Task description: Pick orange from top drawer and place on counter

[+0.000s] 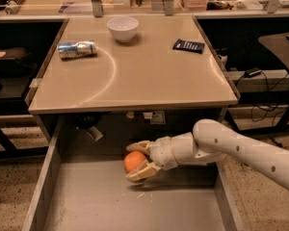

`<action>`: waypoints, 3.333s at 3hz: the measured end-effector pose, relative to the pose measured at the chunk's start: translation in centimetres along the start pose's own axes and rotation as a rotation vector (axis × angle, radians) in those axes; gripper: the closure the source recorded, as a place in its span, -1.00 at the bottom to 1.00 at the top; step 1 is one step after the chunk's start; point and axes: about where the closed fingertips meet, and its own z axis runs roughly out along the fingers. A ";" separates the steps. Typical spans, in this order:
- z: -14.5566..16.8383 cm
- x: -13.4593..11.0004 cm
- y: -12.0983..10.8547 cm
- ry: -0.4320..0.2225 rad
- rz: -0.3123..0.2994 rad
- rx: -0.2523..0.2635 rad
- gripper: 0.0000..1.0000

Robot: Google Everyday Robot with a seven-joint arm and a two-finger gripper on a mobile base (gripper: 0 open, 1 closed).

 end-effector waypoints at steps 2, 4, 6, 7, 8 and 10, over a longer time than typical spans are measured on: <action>0.1 0.0 0.0 0.002 0.000 -0.002 0.69; -4.4 -3.8 1.6 0.054 -0.024 0.069 1.00; -12.4 -12.3 1.0 0.167 -0.119 0.155 1.00; -15.8 -16.5 -0.6 0.181 -0.171 0.173 1.00; -15.8 -16.5 -0.6 0.181 -0.171 0.173 1.00; -19.2 -23.0 -6.9 0.113 -0.354 0.336 1.00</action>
Offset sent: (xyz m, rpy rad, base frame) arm -0.0011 0.0005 0.0017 -0.0149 0.0011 0.0057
